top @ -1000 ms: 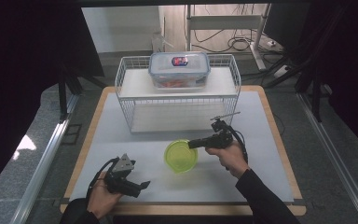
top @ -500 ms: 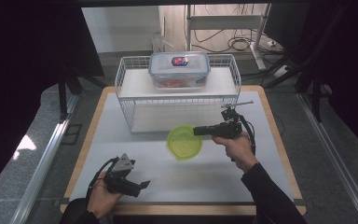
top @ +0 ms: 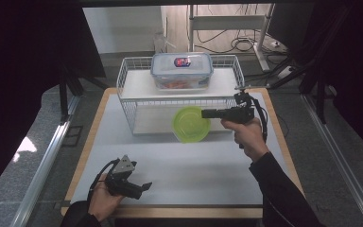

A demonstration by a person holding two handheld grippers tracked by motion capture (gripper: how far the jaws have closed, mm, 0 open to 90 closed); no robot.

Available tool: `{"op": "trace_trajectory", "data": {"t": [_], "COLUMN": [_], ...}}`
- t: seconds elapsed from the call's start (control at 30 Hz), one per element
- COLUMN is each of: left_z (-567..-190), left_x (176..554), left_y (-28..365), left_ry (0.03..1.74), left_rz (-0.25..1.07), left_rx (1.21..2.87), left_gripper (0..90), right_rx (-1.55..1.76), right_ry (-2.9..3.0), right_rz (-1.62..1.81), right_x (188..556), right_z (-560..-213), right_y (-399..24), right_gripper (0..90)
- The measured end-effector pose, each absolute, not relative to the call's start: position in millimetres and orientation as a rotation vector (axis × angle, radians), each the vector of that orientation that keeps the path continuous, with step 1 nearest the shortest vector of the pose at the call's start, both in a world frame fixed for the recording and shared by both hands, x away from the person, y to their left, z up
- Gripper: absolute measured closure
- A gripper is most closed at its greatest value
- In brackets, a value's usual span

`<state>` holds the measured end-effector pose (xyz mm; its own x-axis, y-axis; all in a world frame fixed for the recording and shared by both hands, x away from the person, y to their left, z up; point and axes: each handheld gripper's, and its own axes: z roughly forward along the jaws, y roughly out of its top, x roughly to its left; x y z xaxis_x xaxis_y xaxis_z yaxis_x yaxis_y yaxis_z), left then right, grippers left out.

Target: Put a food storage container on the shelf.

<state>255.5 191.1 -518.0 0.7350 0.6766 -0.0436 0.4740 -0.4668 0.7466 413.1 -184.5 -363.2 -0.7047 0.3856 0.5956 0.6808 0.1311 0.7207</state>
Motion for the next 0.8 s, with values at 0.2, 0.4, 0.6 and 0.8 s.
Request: {"op": "trace_trajectory", "data": {"t": [0.2,0.4,0.6,0.8], "left_z": [-518,-518,-518,-518], "left_x": [256,256,256,256], "left_y": [193,192,193,193], "left_ry": [0.873,0.874,0.873,0.872], "left_rz": [0.33,0.324,0.317,0.311], "left_rx": [2.129,2.128,2.13,2.132], "left_gripper": [2.3,2.2,2.3,2.3], "right_rx": [-1.055,-1.072,-1.104,-1.137], "right_ry": [-2.128,-2.121,-2.111,-2.093], "right_rz": [-1.657,-1.703,-1.741,-1.78], "right_x": [421,430,441,454], "right_z": [-332,-306,-283,-263], "right_y": [-187,-188,-186,-180], "right_gripper": [82.0,82.1,82.1,82.1]}}
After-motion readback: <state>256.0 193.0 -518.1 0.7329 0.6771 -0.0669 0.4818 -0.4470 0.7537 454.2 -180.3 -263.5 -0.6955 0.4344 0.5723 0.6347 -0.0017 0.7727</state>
